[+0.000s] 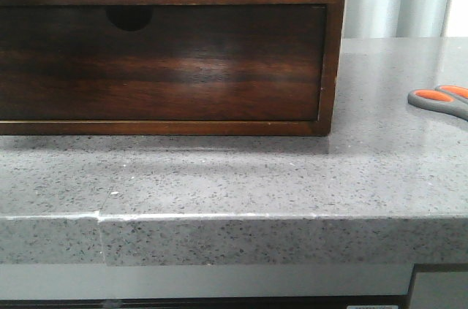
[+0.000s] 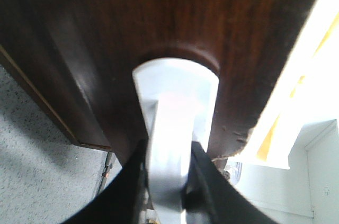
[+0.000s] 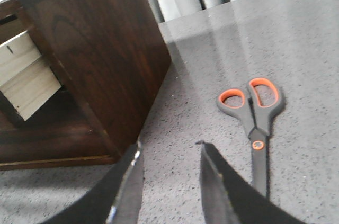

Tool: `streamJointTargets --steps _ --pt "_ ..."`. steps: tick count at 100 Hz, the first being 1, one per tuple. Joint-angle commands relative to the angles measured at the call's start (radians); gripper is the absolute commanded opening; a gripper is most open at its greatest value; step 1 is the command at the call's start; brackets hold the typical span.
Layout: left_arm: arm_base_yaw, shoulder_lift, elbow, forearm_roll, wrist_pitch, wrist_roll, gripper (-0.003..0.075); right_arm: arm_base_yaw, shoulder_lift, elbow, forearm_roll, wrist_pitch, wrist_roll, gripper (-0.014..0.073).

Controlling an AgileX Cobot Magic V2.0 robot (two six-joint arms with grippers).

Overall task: Put scissors in drawer with both arms
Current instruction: 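Pull the drawer open toward the robot with the left gripper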

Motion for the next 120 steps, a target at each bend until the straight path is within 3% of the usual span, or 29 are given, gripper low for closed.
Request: streamJointTargets --steps 1,35,71,120 --pt "-0.007 -0.054 -0.046 0.088 0.04 0.008 -0.002 0.008 0.018 -0.036 0.03 -0.037 -0.008 0.0222" --pt "-0.007 -0.112 -0.046 0.272 0.078 -0.162 -0.002 0.008 0.018 -0.036 0.03 -0.037 -0.008 0.0222" --pt "-0.007 -0.222 -0.046 0.557 0.101 -0.468 -0.002 0.01 0.018 -0.036 0.03 -0.037 -0.008 0.0222" --pt "-0.007 -0.268 -0.046 0.576 0.154 -0.526 -0.002 0.029 0.018 -0.036 0.03 -0.034 -0.008 0.0222"
